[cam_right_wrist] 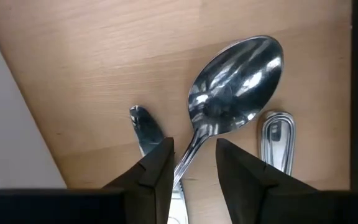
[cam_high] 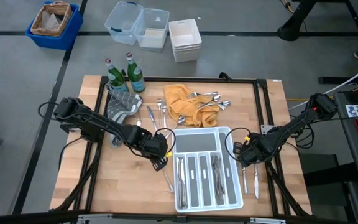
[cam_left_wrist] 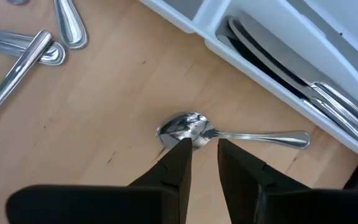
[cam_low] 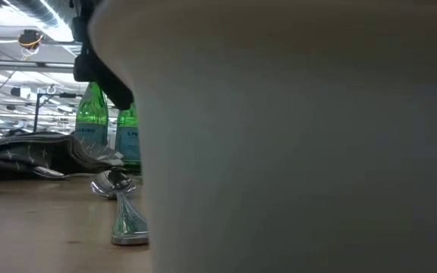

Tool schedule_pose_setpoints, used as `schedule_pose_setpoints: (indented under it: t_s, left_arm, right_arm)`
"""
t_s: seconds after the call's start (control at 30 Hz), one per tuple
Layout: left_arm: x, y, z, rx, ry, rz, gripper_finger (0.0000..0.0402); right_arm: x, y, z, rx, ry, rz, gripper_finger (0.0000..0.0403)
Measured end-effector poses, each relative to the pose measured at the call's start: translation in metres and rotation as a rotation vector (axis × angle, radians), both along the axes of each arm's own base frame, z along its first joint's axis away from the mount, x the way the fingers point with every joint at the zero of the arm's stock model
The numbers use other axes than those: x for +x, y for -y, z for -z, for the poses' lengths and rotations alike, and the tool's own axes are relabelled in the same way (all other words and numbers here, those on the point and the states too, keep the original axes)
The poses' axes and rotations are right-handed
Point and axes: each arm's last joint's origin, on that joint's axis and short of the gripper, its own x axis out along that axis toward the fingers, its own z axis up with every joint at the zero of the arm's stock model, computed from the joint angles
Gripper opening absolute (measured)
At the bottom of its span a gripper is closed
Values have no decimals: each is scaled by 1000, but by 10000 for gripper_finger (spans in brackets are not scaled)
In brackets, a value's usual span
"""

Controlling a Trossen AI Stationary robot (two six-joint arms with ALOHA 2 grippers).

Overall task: Sort silverware
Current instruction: Put the spoon into the silverware tray

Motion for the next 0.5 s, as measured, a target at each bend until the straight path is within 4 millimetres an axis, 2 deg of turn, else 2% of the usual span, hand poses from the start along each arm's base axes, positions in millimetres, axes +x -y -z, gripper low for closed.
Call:
schedule_pose_setpoints:
  t_s: [0.5]
  left_arm:
    - [0,0,0,-5,0,-13,67]
  right_arm:
    - [2,-2,4,-2,-21,5,122]
